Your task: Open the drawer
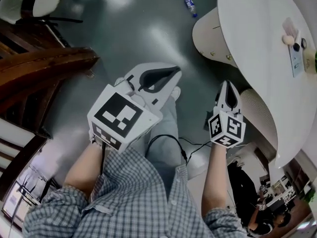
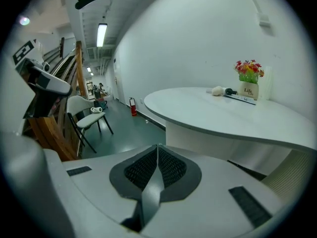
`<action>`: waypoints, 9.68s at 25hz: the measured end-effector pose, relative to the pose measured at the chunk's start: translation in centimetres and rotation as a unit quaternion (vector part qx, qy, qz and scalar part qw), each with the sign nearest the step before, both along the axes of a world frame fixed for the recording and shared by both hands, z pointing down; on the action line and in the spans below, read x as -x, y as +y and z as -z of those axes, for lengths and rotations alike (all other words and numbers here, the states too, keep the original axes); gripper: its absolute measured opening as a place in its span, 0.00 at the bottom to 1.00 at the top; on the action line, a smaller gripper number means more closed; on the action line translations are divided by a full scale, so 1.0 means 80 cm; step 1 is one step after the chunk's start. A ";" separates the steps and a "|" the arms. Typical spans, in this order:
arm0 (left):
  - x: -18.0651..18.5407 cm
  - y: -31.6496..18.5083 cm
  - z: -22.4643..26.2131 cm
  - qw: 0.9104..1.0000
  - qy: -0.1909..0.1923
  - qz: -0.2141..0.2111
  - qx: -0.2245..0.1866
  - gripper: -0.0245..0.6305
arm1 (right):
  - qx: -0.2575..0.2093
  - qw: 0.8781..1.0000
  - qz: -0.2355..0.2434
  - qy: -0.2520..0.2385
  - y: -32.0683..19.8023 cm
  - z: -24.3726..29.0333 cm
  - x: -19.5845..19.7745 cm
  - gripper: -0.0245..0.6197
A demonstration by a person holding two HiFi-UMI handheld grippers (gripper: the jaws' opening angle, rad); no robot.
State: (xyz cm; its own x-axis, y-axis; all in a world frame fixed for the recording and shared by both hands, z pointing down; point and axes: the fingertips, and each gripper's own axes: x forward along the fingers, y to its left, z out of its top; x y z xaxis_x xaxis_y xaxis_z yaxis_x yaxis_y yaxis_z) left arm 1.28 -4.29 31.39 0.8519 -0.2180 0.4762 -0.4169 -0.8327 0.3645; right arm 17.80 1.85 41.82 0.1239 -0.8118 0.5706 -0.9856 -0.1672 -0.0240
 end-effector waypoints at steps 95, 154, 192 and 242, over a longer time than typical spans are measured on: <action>-0.012 0.015 -0.068 0.999 -0.022 -0.045 0.005 0.04 | 0.088 0.989 -0.113 -0.033 0.031 -0.183 0.061 0.18; -0.047 0.056 0.006 0.991 -0.004 -0.134 -0.006 0.04 | 0.057 0.984 -0.124 -0.113 0.129 -0.083 0.126 0.07; -0.065 0.021 0.203 0.988 0.072 -0.120 -0.068 0.04 | -0.172 0.977 -0.126 0.031 0.070 0.285 -0.006 0.05; -0.106 0.043 0.207 0.985 0.059 -0.140 -0.080 0.04 | -0.193 0.977 -0.080 0.045 0.071 0.317 -0.027 0.05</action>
